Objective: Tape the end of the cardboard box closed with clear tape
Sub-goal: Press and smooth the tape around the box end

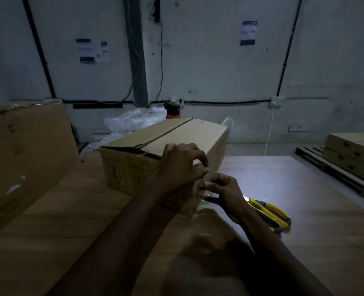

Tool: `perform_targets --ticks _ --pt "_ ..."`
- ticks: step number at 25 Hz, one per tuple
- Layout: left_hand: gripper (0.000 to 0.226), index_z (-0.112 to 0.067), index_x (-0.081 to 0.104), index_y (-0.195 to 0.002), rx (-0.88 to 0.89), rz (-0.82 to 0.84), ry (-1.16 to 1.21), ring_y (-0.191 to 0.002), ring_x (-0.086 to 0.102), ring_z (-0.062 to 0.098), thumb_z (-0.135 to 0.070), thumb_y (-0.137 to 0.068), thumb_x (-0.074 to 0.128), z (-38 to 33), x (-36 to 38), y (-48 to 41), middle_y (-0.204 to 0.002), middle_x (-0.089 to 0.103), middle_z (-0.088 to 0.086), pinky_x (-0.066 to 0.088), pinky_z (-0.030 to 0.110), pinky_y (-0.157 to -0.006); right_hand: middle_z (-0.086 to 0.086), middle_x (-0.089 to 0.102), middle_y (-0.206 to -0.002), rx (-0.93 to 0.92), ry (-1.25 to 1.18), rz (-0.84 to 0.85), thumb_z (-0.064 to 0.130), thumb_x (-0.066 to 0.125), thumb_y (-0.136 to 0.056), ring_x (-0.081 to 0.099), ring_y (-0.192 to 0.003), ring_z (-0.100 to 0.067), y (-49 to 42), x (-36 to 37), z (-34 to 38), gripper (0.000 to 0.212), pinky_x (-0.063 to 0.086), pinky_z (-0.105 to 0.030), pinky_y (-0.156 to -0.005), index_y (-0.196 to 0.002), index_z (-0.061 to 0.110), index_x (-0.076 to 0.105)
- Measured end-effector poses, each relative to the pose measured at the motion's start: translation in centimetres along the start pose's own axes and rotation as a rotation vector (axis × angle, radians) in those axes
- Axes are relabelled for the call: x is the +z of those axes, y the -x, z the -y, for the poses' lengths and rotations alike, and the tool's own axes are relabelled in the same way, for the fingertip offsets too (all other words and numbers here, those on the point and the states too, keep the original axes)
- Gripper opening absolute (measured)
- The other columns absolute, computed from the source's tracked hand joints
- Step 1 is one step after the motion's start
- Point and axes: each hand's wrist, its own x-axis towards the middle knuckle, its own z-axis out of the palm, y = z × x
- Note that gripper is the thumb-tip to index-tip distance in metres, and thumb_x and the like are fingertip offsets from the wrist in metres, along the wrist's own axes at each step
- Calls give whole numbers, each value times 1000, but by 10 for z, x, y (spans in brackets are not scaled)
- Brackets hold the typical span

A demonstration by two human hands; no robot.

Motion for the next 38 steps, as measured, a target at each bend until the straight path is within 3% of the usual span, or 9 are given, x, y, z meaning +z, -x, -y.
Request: perform_targets --ticks 3,6,9,15,19,23,29,32,38 --pt "6 -21 70 -79 53 62 49 -76 63 15 -25 -76 72 0 -2 -13 -88 70 -2 54 42 -76 -15 70 -90 6 13 -13 4 62 -87 68 -86 -26 -1 0 -3 5 58 -44 -79 -89 0 65" --pt "6 -17 64 -80 52 106 95 -96 62 20 -16 -77 70 3 0 -17 -109 65 5 53 44 -84 -16 69 -87 -6 -8 -36 3 61 -87 66 -84 -29 -1 3 -5 5 54 -49 -81 -86 2 66" --pt "7 -18 56 -87 27 151 76 -104 57 22 -15 -84 61 4 7 -13 -121 58 8 50 45 -86 -13 69 -82 -11 -66 -31 -1 60 -88 67 -73 -20 0 7 -9 11 56 -32 -61 -83 7 67" --pt "9 -9 57 -96 0 118 31 -97 59 23 -12 -88 59 -3 8 -10 -116 57 9 51 36 -78 -9 70 -85 30 -122 -161 2 63 -88 68 -80 -21 -4 18 -19 17 54 -29 -59 -77 14 68" --pt "14 -9 51 -101 -88 108 -36 -86 53 20 -13 -90 57 -12 8 -8 -113 53 9 38 27 -67 -16 65 -85 -32 -40 -225 1 59 -88 62 -80 -27 -5 29 -22 12 51 -38 -67 -81 9 63" --pt "16 -10 43 -101 -176 116 -112 -77 49 21 -15 -92 56 -22 7 -10 -105 57 14 34 26 -61 -5 64 -77 -9 -2 -303 5 60 -87 63 -75 -22 -6 33 -24 15 51 -35 -62 -77 16 60" --pt "15 -11 52 -90 -252 76 -142 -73 57 20 -24 -89 61 -18 7 -16 -91 65 10 39 28 -59 -11 68 -99 116 48 -322 25 67 -85 68 -93 -29 -11 30 -28 8 59 -42 -69 -85 21 60" --pt "18 -9 63 -84 -266 74 -170 -74 59 21 -27 -87 61 -12 6 -23 -88 65 9 48 31 -64 -12 69 -88 130 82 -252 27 59 -91 67 -79 -28 -4 32 -23 14 57 -47 -74 -86 15 64" --pt "13 -18 66 -94 -322 90 32 -90 64 20 -29 -90 59 20 3 -17 -102 71 4 51 33 -81 1 56 -54 117 8 -263 22 49 -96 50 -46 -12 3 33 -2 24 43 -25 -47 -80 8 62"
